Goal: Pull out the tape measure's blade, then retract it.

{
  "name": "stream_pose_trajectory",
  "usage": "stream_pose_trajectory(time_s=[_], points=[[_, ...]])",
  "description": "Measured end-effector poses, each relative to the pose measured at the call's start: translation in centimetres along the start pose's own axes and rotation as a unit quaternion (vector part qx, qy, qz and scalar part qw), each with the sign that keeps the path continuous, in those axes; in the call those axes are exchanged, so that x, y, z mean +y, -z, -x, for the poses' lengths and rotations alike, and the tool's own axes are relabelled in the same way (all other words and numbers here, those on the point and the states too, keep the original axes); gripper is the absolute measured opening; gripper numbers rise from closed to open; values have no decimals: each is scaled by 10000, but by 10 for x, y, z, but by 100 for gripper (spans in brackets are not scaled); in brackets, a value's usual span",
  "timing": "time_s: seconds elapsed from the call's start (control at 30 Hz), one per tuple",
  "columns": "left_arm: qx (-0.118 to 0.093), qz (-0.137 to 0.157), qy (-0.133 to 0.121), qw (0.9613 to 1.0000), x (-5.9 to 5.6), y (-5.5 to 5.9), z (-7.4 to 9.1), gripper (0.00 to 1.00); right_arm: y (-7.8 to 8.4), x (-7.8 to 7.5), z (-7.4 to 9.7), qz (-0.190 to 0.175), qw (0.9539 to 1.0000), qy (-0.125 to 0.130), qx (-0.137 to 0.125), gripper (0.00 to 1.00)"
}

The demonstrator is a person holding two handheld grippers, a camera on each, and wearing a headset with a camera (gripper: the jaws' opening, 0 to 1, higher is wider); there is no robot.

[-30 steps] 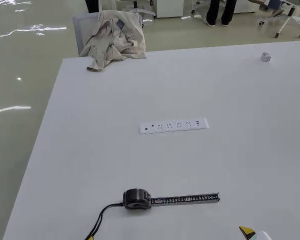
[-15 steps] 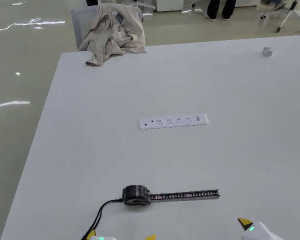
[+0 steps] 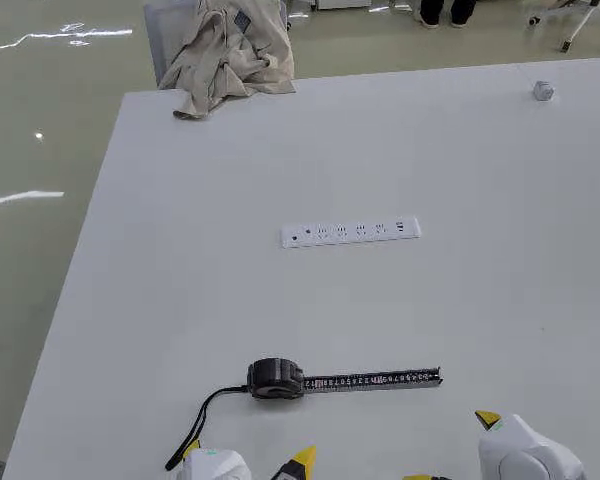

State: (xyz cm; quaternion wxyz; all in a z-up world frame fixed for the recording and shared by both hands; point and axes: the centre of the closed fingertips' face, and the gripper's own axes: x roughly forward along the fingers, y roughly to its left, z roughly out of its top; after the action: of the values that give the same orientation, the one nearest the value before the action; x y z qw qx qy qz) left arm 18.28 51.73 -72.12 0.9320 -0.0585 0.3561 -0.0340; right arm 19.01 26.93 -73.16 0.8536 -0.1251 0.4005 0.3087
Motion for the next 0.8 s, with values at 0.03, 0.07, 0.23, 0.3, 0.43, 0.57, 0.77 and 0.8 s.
stream_pose_trajectory(time_s=[0.03,0.07,0.23,0.3,0.43,0.57,0.77,0.8], points=[[7,20,0,10000,0,0,-2,97,0,-1,-1,16,10000,-11,6,86],[6,36,-4,10000,0,0,-3,97,0,-2,-2,22,10000,-14,9,86],[-27,100,-26,9999,0,-1,-7,96,1,-6,-7,79,9999,-26,58,86],[-38,99,-26,9999,0,-1,-9,96,0,-6,-8,94,9999,-40,65,86],[-4,150,-39,9999,1,0,-12,95,0,-8,-10,147,9998,-59,91,86],[8,194,-43,9998,1,1,-17,95,-1,-11,-14,230,9996,-79,116,85],[39,225,-83,9997,3,3,-24,93,-3,-17,-19,384,9991,-129,129,85],[26,234,-82,9997,3,2,-25,93,-4,-18,-20,418,9989,-135,132,85]])
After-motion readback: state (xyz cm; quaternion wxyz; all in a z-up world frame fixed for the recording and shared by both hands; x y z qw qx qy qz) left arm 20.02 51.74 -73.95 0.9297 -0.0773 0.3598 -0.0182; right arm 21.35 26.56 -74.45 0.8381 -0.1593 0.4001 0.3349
